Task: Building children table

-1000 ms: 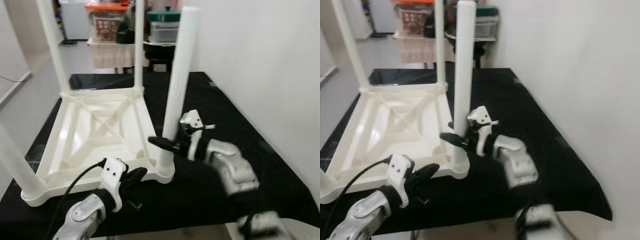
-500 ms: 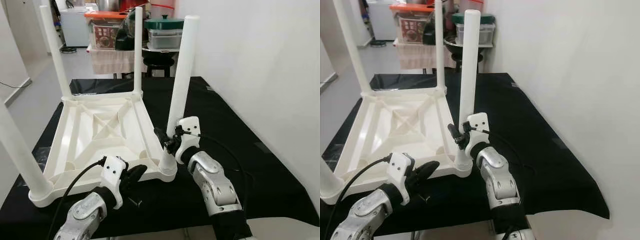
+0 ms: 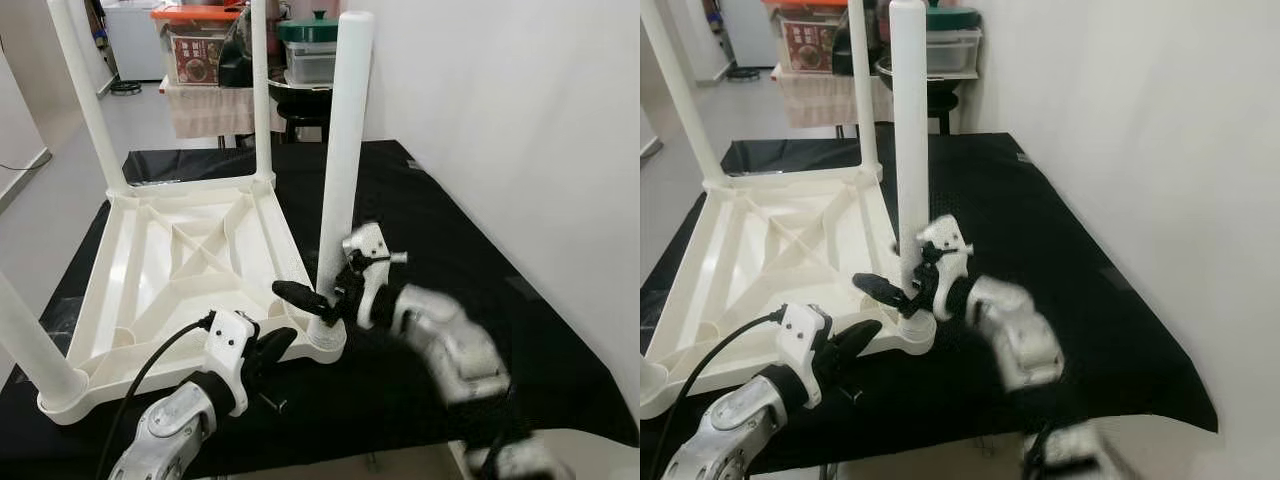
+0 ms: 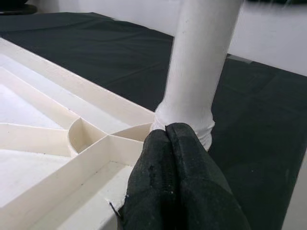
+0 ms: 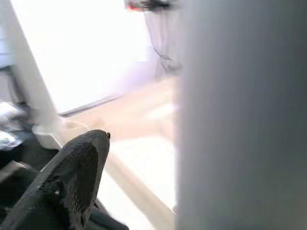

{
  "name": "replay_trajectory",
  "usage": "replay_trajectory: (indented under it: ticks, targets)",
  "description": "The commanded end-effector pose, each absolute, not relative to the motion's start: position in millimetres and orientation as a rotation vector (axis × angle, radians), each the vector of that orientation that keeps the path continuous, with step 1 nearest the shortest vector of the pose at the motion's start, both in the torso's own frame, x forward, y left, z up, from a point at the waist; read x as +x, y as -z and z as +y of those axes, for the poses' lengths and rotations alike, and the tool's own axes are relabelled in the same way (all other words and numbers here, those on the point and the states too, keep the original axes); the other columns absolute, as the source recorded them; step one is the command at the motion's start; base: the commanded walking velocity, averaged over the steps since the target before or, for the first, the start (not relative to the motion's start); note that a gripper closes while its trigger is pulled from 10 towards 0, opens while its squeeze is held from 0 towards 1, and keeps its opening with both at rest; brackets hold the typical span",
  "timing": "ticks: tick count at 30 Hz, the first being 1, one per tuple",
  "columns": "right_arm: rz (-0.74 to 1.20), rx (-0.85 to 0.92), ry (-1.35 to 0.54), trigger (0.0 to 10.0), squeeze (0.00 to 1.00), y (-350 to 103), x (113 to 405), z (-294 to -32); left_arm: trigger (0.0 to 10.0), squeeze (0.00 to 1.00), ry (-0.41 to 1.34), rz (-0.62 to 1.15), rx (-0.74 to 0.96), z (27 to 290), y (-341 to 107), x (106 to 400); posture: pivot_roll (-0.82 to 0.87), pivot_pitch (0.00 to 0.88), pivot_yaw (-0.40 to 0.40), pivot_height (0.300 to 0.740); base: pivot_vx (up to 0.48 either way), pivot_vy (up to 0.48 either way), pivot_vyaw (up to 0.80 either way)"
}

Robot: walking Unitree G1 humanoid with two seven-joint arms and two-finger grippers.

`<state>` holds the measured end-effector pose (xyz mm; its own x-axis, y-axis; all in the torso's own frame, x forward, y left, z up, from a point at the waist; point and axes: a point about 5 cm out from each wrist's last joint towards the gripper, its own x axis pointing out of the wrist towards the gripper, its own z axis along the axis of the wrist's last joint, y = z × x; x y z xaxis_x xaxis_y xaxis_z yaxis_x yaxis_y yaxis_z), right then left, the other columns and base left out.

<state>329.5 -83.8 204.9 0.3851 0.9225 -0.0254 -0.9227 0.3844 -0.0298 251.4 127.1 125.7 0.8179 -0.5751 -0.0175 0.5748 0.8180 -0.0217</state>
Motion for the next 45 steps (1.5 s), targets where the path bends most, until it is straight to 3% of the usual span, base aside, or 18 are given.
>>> replay_trajectory:
  ticks: [1,7,8,9,20,26,27,28,30,32,35,37,43,44,45]
  targets:
    - [0.022,-0.041,-1.283,10.0,0.00,-201,329,-78,10.0,0.00,0.618,0.036,-0.019,125,-123,251,0.01,0.000,-0.071,0.740,0.000,0.000,0.00]
    - [0.074,-0.051,-1.345,10.0,0.00,-204,345,-88,10.0,0.00,0.616,0.038,-0.011,124,-122,251,0.03,0.000,-0.072,0.740,0.000,0.000,0.00]
    - [0.091,-0.047,-1.357,4.0,0.00,-203,349,-89,10.0,0.00,0.616,0.038,-0.009,123,-122,250,0.03,0.000,-0.072,0.740,0.000,0.000,0.00]
    - [0.107,-0.041,-1.367,0.0,0.00,-201,351,-91,10.0,0.00,0.615,0.038,-0.007,123,-121,250,0.04,0.000,-0.078,0.740,0.000,0.000,0.00]
    - [0.133,-0.035,-1.399,0.0,0.00,-194,353,-99,10.0,0.00,0.612,0.038,-0.004,123,-121,249,0.04,0.000,-0.070,0.740,0.000,0.000,0.00]
    - [0.035,0.000,-1.262,0.0,0.00,-201,340,-99,10.0,0.00,0.615,0.038,-0.006,124,-121,247,0.02,0.000,-0.066,0.740,0.000,0.000,0.00]
    - [0.033,0.023,-1.147,0.0,0.00,-192,333,-94,10.0,0.00,0.615,0.038,-0.008,125,-121,247,0.02,0.000,-0.066,0.740,0.000,0.000,0.00]
    - [0.033,0.023,-1.147,0.0,0.00,-192,333,-94,10.0,0.00,0.615,0.038,-0.008,125,-121,247,0.02,0.000,-0.066,0.740,0.000,0.000,0.00]
    - [0.146,0.074,-0.621,0.0,0.00,-146,325,-86,10.0,0.00,0.616,0.039,-0.009,127,-121,247,0.01,0.000,-0.056,0.740,0.000,0.000,0.00]
    - [0.268,0.113,-0.345,0.0,0.00,-114,307,-88,10.0,0.00,0.616,0.039,-0.010,128,-122,247,0.01,0.000,-0.056,0.740,0.000,0.000,0.00]
    - [0.040,-0.162,-0.511,0.0,0.00,-148,309,-72,10.0,0.00,0.617,0.043,-0.007,130,-120,249,0.00,0.000,-0.039,0.740,0.000,0.000,0.00]
    - [0.139,-0.032,-0.538,0.0,0.00,-138,316,-74,10.0,0.00,0.613,0.041,-0.019,130,-121,250,-0.01,0.000,-0.035,0.740,0.000,0.000,0.00]
    - [0.175,0.003,-0.555,0.0,0.00,-135,320,-72,10.0,0.00,0.627,0.045,-0.011,129,-121,250,0.00,0.000,-0.042,0.740,0.000,0.000,0.00]
    - [0.187,-0.011,-0.543,2.2,0.00,-136,318,-72,10.0,0.00,0.618,0.042,-0.011,129,-121,250,0.01,0.000,-0.040,0.740,0.000,0.000,0.00]
    - [0.201,-0.003,-0.529,10.0,0.00,-136,314,-69,10.0,0.00,0.611,0.039,-0.010,129,-122,250,0.01,0.000,-0.042,0.740,0.000,0.000,0.00]
